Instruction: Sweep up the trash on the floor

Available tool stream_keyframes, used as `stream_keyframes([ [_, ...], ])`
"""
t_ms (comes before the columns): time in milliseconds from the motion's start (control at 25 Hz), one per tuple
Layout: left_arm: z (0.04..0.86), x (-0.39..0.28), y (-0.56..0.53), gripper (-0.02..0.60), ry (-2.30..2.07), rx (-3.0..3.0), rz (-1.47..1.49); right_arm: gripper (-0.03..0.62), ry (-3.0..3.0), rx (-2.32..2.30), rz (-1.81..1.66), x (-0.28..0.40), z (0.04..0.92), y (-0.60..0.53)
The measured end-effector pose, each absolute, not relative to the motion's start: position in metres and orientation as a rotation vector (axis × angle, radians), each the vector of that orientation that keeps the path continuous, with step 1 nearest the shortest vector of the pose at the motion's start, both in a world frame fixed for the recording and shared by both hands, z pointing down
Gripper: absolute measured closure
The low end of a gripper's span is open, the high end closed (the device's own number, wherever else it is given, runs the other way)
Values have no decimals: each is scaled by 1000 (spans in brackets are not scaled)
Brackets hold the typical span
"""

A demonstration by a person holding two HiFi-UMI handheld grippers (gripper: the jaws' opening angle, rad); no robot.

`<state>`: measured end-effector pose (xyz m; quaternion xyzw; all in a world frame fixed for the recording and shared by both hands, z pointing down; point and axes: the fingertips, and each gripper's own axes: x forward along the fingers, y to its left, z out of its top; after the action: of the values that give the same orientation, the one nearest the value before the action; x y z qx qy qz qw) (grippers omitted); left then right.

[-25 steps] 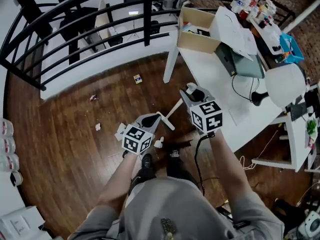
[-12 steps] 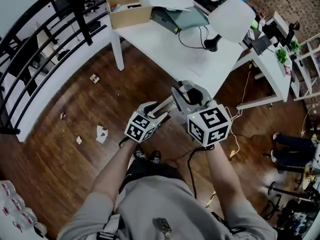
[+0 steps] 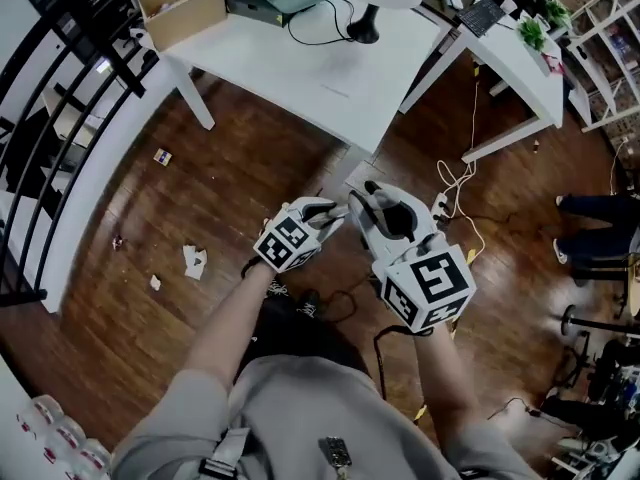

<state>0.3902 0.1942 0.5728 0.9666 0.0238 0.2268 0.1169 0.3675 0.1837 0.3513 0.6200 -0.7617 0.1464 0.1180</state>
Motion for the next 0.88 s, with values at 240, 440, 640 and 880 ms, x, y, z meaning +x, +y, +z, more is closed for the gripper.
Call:
stream_keyframes([
  [240, 621, 411, 244, 457, 294, 2826, 776, 499, -2134, 1974, 529, 396, 400, 236],
  [440, 670, 417, 259, 449, 473, 2800, 822, 499, -2004, 2086, 627, 403, 452, 256],
  [640, 703, 385, 258, 443, 538, 2772, 893, 499, -1927, 2125, 733, 374, 486, 260],
  [880, 712, 312, 251, 443, 567, 2732, 910, 497, -1915, 2160, 848, 317, 496, 248],
])
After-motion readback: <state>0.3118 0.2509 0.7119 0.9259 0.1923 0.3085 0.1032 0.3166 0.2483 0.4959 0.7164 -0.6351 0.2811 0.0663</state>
